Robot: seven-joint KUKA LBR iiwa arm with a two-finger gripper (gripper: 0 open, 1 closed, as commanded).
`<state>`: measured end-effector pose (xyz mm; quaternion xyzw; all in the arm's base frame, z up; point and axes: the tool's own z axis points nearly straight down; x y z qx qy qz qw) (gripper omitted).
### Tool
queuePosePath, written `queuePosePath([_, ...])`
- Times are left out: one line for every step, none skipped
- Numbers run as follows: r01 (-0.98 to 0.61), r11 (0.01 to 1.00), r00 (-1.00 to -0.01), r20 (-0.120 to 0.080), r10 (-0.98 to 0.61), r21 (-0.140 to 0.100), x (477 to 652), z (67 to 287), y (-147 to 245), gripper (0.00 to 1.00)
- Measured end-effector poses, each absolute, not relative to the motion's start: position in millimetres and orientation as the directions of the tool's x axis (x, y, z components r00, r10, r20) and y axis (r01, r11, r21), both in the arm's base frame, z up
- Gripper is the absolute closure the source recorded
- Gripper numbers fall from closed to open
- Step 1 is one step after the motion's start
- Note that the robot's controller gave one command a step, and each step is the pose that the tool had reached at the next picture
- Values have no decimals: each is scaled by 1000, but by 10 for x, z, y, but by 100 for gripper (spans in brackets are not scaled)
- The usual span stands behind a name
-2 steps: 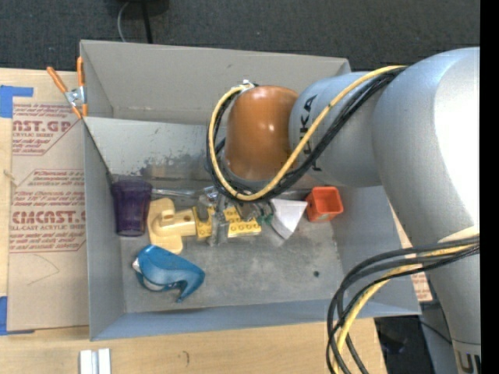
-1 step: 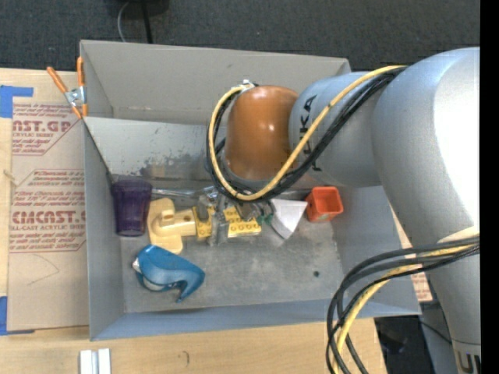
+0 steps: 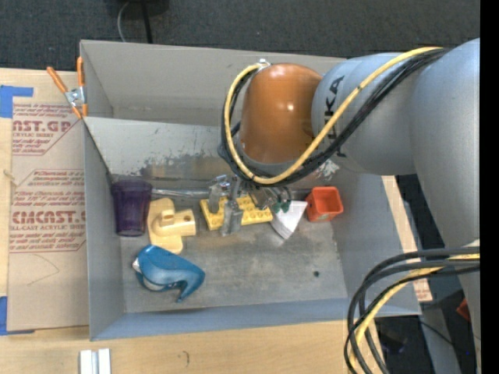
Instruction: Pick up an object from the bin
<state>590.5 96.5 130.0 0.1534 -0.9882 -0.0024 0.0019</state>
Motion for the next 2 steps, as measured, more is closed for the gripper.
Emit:
queuePosePath([-335,942,-942,-3,-335,5,5872,1993,999,100])
queuePosePath([-316,949,-949,0,-316,6,5890,2581,978,100])
